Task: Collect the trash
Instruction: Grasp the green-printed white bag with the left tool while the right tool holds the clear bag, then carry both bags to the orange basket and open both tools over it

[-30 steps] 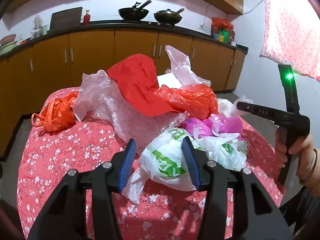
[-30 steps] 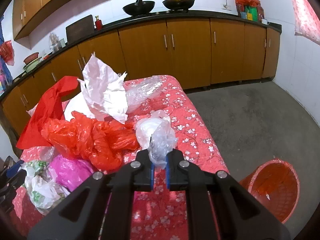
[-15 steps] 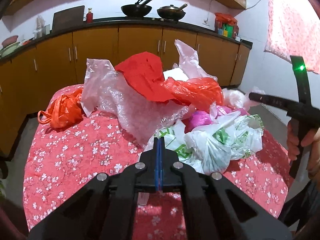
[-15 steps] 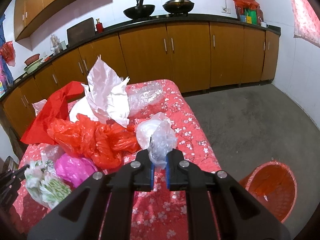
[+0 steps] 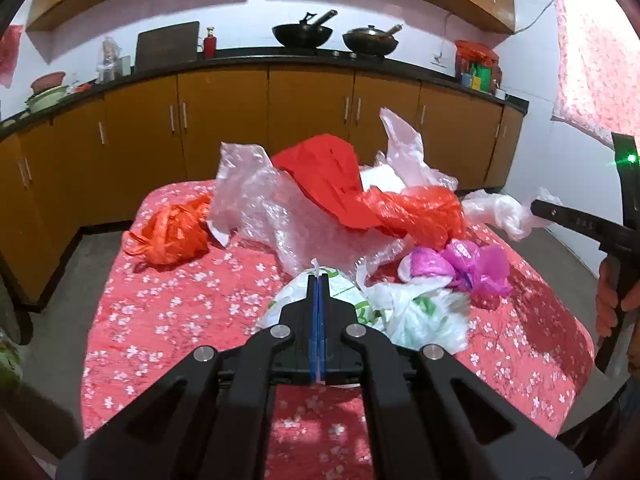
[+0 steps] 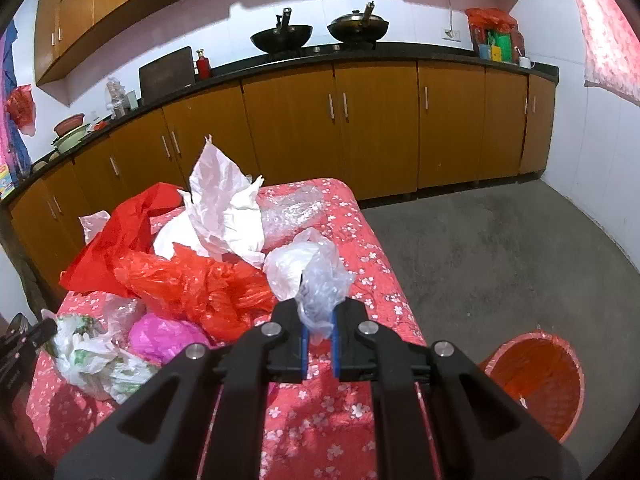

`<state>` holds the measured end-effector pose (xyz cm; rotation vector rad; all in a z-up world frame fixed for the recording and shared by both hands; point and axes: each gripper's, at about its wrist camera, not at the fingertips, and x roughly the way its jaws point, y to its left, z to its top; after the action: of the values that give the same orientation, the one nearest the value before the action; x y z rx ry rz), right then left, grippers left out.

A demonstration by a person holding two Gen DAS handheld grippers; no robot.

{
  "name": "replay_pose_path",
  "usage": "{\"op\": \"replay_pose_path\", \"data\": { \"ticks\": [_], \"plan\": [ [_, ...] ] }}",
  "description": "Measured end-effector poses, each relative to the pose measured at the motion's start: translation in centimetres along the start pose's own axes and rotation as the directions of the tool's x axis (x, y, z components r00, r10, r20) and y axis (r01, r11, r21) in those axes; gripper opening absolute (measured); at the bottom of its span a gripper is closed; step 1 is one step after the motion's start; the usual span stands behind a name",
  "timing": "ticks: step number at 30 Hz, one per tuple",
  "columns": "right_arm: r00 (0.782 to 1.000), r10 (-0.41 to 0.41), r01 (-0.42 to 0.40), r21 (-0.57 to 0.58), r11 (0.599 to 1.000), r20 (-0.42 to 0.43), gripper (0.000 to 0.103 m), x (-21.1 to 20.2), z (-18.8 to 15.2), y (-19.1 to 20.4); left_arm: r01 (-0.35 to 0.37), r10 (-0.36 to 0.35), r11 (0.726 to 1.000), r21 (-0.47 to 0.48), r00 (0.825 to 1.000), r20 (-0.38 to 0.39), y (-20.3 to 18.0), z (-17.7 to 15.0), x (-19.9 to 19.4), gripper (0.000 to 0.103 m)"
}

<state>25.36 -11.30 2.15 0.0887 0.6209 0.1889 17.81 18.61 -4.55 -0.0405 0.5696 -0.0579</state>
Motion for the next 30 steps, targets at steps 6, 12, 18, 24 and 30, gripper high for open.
{"op": "replay_pose_path", "data": {
  "ticks": [6, 12, 18, 24, 30],
  "plan": [
    [1.000, 0.013, -0.013, -0.018, 1.000, 0.027, 0.009, -1.7, 0.5, 0.3, -0.030, 0.030, 1.000, -0.003, 0.999, 0.039, 0.0, 1.3, -1.6, 0.000],
    [0.998, 0.023, -0.022, -0.016, 1.000, 0.057, 0.009, -3.6, 1.1, -0.2, -0.058, 0.058, 0.998, -0.003, 0.995, 0.076, -0.6, 2.8, -3.1, 0.000],
    [0.996, 0.020, -0.019, -0.005, 1.000, 0.087, 0.009, -5.6, 1.5, -1.9, -0.082, 0.081, 0.997, 0.005, 0.989, 0.125, -2.0, 4.4, -5.0, 0.000],
    [0.994, -0.005, 0.002, 0.026, 1.000, 0.114, 0.009, -7.3, 1.8, -4.6, -0.077, 0.071, 0.997, 0.030, 0.982, 0.173, -5.2, 6.6, -5.7, 0.000],
    [0.989, -0.069, 0.061, 0.066, 0.996, 0.134, 0.009, -9.0, 1.5, -9.0, -0.018, 0.002, 0.997, 0.080, 0.979, 0.203, -10.6, 8.5, -4.0, 0.000]
  ]
}}
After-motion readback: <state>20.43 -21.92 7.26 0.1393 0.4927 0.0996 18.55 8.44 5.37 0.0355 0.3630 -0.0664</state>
